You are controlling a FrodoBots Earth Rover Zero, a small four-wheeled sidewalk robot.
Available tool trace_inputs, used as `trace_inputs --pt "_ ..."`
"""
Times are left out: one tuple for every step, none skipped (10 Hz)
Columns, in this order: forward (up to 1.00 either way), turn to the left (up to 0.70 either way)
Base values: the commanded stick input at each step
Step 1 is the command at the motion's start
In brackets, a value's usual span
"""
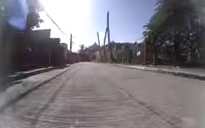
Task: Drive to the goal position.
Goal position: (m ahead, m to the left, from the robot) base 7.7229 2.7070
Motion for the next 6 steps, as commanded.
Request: trace_inputs --pt "0.85 0.0" --pt "0.85 0.0" --pt "0.85 0.0" --pt "0.85 0.34" --pt "0.85 0.34" --pt "0.85 0.34"
